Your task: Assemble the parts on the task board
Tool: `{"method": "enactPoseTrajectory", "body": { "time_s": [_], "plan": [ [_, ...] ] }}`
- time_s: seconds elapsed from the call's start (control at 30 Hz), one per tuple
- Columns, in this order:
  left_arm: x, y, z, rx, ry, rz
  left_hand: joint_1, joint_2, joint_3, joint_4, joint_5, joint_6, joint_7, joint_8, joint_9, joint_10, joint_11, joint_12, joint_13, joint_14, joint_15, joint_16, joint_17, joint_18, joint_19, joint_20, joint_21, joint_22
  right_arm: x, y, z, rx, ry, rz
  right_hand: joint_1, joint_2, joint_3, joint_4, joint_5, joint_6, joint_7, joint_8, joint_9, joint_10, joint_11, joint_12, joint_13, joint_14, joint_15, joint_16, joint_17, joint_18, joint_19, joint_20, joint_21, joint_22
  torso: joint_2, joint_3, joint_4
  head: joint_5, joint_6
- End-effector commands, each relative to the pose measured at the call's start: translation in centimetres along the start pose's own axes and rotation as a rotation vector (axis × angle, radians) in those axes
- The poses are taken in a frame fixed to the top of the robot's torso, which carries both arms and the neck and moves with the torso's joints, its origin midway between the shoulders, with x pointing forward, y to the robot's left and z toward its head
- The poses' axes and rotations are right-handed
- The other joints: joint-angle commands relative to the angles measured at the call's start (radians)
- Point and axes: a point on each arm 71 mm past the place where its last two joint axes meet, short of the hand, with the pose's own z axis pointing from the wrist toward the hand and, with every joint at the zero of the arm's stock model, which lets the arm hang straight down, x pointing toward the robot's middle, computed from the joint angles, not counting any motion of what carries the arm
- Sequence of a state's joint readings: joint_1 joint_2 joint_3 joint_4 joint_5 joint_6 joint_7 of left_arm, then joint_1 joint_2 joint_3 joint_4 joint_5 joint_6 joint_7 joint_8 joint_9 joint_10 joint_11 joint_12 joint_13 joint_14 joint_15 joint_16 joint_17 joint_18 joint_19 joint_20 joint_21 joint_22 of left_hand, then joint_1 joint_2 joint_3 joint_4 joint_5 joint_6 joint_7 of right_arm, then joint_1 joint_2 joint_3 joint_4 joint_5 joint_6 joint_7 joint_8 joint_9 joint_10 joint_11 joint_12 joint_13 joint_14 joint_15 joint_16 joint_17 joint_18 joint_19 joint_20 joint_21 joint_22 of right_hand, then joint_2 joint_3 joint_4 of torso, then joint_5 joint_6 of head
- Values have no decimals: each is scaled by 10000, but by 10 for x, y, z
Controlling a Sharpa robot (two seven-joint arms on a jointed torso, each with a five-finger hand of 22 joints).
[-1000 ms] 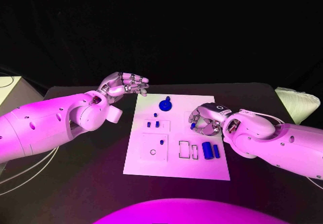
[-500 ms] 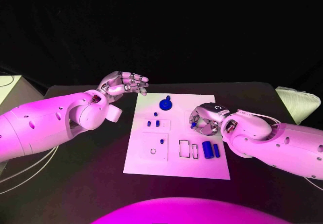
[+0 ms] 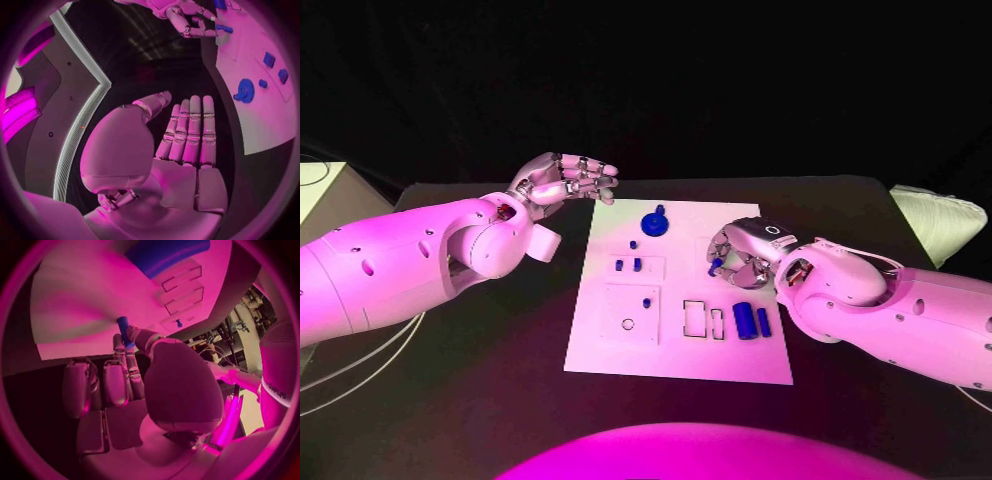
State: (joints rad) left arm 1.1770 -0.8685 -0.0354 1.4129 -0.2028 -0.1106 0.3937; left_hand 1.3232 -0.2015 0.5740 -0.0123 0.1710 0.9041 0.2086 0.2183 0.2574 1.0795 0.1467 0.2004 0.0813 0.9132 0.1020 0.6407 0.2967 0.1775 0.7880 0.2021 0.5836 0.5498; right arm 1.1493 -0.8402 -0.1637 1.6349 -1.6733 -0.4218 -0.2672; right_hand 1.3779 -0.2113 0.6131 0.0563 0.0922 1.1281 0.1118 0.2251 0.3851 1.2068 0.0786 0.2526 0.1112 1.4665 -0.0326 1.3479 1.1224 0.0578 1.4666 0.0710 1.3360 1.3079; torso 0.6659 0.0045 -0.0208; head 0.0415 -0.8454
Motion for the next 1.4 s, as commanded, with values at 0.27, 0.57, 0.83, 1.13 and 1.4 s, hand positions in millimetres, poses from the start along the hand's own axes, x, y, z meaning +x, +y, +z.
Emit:
{"method": "enactPoseTrajectory", "body": {
  "time_s": [0.27, 0.57, 0.83, 1.13, 1.4],
  "plan": [
    [0, 1, 0, 42, 74, -101, 83, 31, -53, -13, 4, -3, 41, 0, -8, 2, 48, -47, -11, 23, 12, -49, 9, -1, 42, 44, -58, -9, -36, 10, -10, 26, -1233, 1201, 172, 300, 113, -47, -56, 26, -56, 274, 472, 531, -442, 10, 23, 218, -90, 73, 35, -122, 423, -95, 79, 1617, -23, -19, -4, 36, 5],
    [2, 1, 2, 39, 110, -119, 83, 31, -53, -13, 4, -3, 41, 0, -8, 2, 48, -47, -11, 23, 12, -49, 9, -1, 42, 44, -58, -9, -29, 49, -5, -961, -846, 1730, 167, 300, 133, -61, -42, 13, -54, 286, 495, 529, -442, -2, 32, 214, -91, 61, 7, -122, 422, -98, 77, 1618, -6, -21, -11, 102, -9],
    [6, 1, 4, 42, 202, -162, 87, 46, -56, -6, 4, 1, 38, 5, -14, 7, 45, -50, -12, 29, 10, -61, 19, 3, 52, 46, -77, -19, -2, 94, -1, -2047, -320, 2019, 159, 305, 184, -97, -3, -30, -45, 305, 544, 522, -437, -33, 54, 200, -89, 28, -60, -109, 404, -103, 13, 1595, -3, -24, 18, 180, -4],
    [10, 2, 6, 56, 308, -208, 87, 46, -56, -6, 4, 1, 38, 5, -14, 7, 45, -50, -12, 29, 10, -61, 19, 3, 52, 46, -77, -19, 19, 121, 0, -2692, 175, 2190, 155, 303, 200, -112, 14, -44, -41, 312, 561, 521, -434, -43, 63, 198, -88, 24, -69, -106, 400, -104, -2, 1590, -1, -32, -3, 342, -66],
    [11, 2, 7, 57, 334, -219, 87, 46, -56, -6, 4, 1, 38, 5, -14, 7, 45, -50, -12, 29, 10, -61, 19, 3, 52, 46, -77, -19, 32, 133, 3, -2934, 548, 2128, 147, 302, 218, -129, 32, -58, -37, 323, 583, 522, -430, -54, 74, 195, -87, 16, -85, -105, 398, -105, -8, 1590, 1, -14, 8, 430, -107]
  ]
}}
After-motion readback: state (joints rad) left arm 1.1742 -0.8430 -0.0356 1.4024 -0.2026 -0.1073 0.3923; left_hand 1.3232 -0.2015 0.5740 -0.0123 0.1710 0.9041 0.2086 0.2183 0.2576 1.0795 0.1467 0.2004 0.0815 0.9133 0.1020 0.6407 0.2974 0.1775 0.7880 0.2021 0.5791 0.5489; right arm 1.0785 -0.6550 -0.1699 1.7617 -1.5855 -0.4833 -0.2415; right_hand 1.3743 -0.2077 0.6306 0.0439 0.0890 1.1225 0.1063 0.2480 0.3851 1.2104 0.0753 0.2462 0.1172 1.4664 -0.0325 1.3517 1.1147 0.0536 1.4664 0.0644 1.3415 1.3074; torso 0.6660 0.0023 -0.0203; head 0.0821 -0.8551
